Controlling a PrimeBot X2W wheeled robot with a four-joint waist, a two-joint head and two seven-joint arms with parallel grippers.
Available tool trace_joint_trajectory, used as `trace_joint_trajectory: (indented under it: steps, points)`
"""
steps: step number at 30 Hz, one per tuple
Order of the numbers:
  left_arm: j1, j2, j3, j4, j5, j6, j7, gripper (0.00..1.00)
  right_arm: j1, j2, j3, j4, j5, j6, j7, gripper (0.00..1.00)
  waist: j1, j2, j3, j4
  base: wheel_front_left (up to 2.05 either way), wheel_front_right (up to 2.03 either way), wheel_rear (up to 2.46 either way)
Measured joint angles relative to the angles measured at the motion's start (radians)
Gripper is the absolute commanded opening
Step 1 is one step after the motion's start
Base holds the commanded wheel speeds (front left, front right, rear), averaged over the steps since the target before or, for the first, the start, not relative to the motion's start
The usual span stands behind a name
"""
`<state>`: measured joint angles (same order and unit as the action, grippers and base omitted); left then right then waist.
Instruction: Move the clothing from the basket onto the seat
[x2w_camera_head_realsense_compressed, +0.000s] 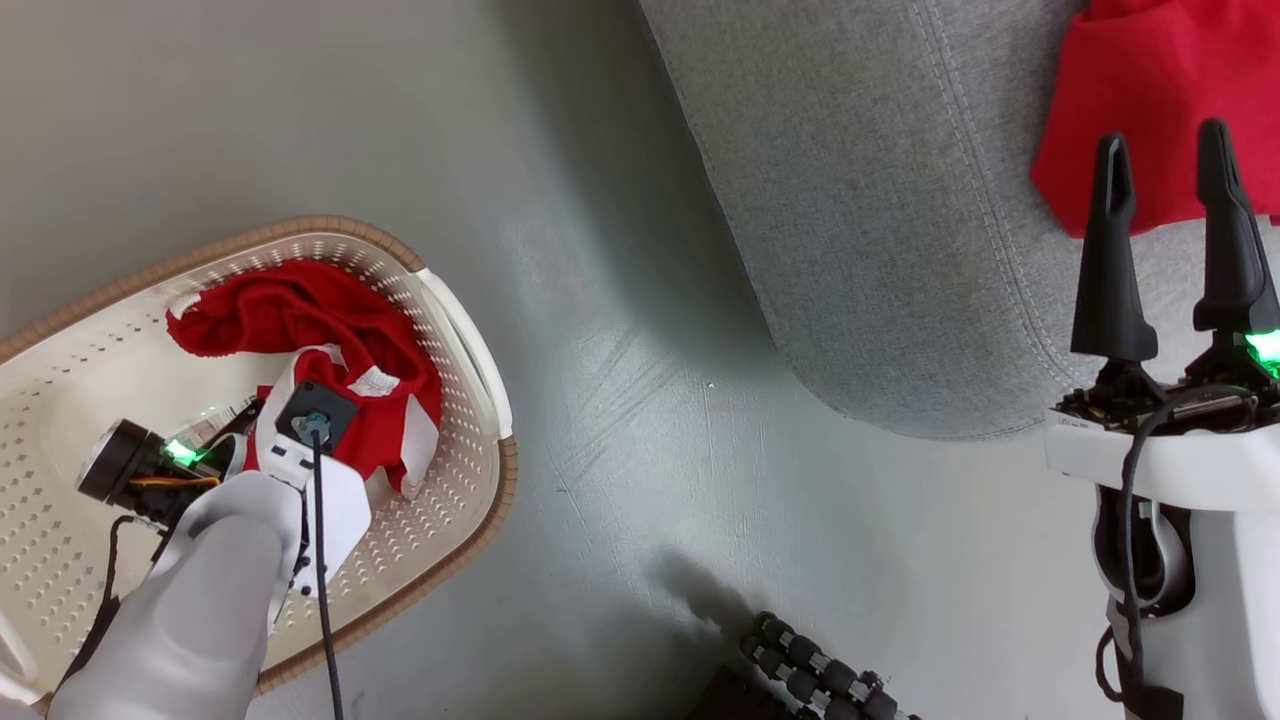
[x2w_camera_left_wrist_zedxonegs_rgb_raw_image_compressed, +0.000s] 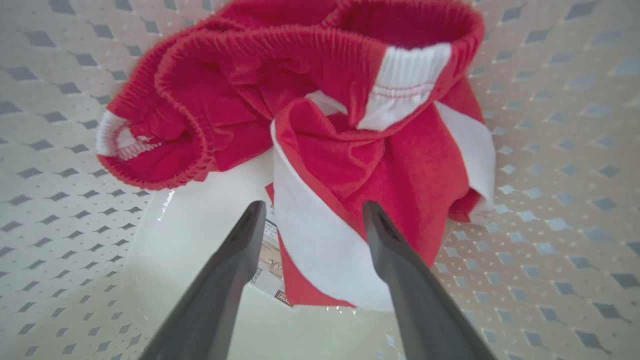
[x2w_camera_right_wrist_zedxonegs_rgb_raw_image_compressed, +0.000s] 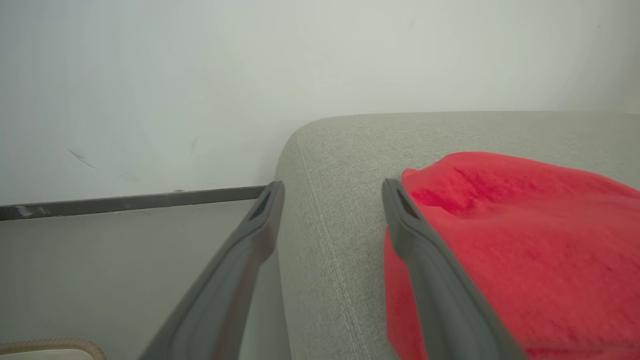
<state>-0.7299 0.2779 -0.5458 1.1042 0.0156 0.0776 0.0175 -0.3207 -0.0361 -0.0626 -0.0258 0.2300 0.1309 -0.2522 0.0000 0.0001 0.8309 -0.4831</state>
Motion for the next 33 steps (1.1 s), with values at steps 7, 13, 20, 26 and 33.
trace_joint_trajectory:
  steps: [7, 13, 20, 26, 33]
  points:
    - [-0.023, -0.005, -0.017, 0.017, 0.018, 0.002, 0.018, 1.0, -0.012, 0.0, 0.007, -0.002, 0.002, 0.0, 0.0, 1.0, 0.0, 0.0, 0.019, -0.001, 0.0, 0.0, 0.0]
    - [-0.041, -0.014, -0.03, 0.023, 0.031, 0.011, 0.017, 1.0, -0.015, 0.0, 0.019, -0.003, 0.012, 0.0, 0.0, 1.0, 0.0, 0.0, 0.031, -0.005, 0.0, 0.0, 0.0]
    - [-0.056, -0.034, -0.044, 0.038, 0.036, 0.012, 0.018, 0.83, -0.016, 0.0, 0.018, -0.002, 0.013, 0.0, 0.0, 1.0, 0.0, 0.0, 0.032, -0.007, 0.0, 0.0, 0.0]
    - [-0.056, -0.034, -0.044, 0.052, 0.042, 0.021, 0.017, 0.0, -0.018, 0.0, 0.019, -0.002, 0.017, 0.0, 0.0, 1.0, 0.0, -0.0001, 0.031, -0.008, 0.0, 0.0, 0.0]
    - [-0.061, -0.033, -0.034, 0.057, 0.04, 0.034, 0.013, 0.0, -0.03, 0.0, 0.016, -0.001, 0.017, 0.0, 0.0, 1.0, 0.0, 0.0, 0.028, -0.007, 0.0, 0.0, 0.0]
